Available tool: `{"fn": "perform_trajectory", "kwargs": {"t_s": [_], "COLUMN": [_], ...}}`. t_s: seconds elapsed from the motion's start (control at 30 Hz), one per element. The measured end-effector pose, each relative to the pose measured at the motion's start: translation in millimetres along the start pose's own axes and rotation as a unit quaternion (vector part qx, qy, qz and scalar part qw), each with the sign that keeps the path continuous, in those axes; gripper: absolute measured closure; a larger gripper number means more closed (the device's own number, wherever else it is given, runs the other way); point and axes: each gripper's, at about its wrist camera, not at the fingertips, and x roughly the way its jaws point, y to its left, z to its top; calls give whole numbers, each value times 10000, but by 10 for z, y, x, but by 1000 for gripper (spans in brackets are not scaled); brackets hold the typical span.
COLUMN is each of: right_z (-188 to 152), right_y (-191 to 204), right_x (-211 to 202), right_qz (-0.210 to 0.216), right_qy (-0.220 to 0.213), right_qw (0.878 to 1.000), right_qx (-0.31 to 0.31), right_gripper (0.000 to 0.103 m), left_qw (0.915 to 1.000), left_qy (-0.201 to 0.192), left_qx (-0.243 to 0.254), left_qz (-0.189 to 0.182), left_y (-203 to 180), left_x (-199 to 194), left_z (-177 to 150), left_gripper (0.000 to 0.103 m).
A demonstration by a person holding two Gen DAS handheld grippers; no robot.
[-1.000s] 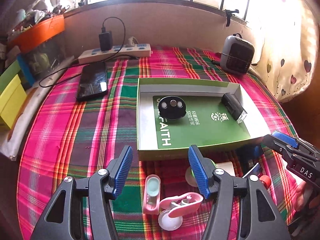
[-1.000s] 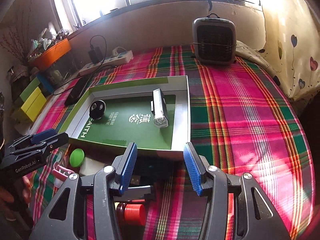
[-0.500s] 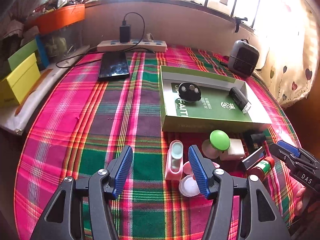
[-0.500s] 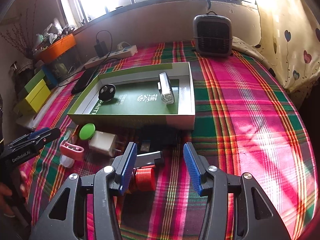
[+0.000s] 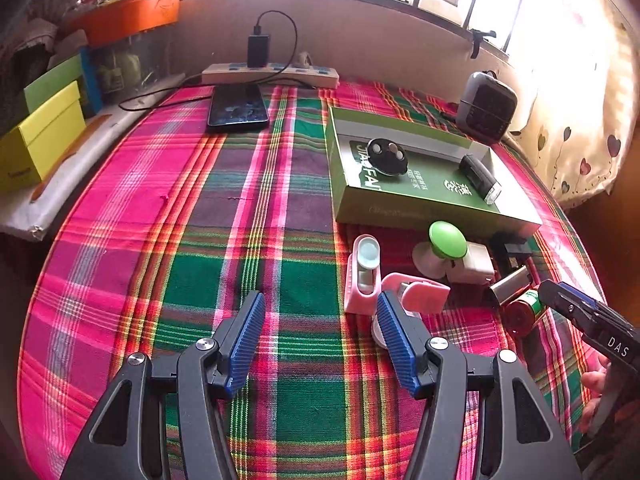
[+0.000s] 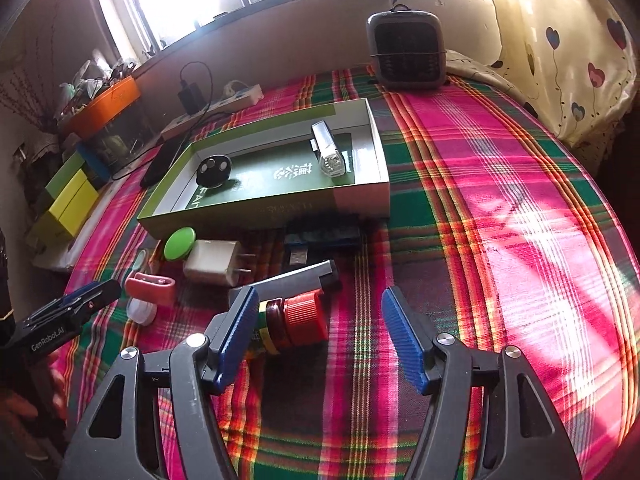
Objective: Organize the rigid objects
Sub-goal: 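Withdraw both open tools from the tray toward the remaining items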
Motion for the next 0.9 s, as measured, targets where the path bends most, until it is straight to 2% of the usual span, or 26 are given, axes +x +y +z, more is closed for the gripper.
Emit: {"fn": "perform_trajectory", "kwargs": {"t_s": [0.4, 0.6, 0.9], "right_z": [-76, -141, -256], "right_y": [201, 217, 161], "right_x": [167, 119, 11], "right_qz": [137, -13, -468], "right_qy": [277, 181, 126], "right_qw": [9995, 9998, 9982], "right_qx": [19, -104, -353], "right_gripper": [38, 38, 38], "left_qw": [9998, 9996, 9988], "left_qy": [103, 112, 170], "left_qx": [106, 175, 346], "left_qz": [-156, -211, -304], "left_y": [-59, -105, -223], "left_x": [24, 20, 31], "left_z": [-88, -94, -113], "left_gripper": [45, 45, 45]}}
